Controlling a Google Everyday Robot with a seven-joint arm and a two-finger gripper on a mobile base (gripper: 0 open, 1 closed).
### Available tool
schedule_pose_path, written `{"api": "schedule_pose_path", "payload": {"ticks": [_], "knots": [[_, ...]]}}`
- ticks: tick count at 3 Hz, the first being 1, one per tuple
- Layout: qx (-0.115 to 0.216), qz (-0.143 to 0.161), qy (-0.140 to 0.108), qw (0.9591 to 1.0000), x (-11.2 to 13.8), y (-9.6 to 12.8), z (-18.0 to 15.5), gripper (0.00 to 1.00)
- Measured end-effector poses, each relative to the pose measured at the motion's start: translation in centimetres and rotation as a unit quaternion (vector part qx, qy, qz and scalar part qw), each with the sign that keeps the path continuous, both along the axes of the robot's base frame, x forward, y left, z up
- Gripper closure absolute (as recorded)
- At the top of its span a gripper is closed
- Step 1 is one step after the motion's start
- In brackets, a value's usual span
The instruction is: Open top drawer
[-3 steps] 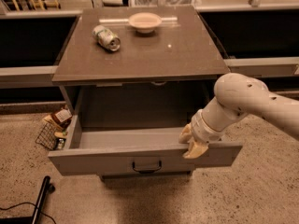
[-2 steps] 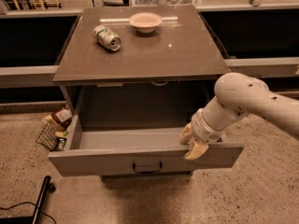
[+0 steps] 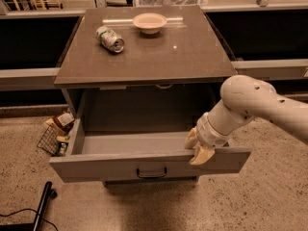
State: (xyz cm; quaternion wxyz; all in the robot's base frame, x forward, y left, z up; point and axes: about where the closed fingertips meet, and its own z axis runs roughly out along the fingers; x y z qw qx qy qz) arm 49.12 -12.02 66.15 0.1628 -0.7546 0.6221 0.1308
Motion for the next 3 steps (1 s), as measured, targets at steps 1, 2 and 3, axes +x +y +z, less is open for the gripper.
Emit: {"api": "schedule_pose_path", "payload": {"ticks": [1,2,3], "knots": [[0.001,0.004,-0.001,1.0,0.1,-0.2,0.4,0.12],[-0.009,0.024,-0.019,0.9995,0.3,-0.9,4.5,0.0],[-0.032,0.042,-0.042,0.9977,0.2,-0.8,9.5,0.0]]}}
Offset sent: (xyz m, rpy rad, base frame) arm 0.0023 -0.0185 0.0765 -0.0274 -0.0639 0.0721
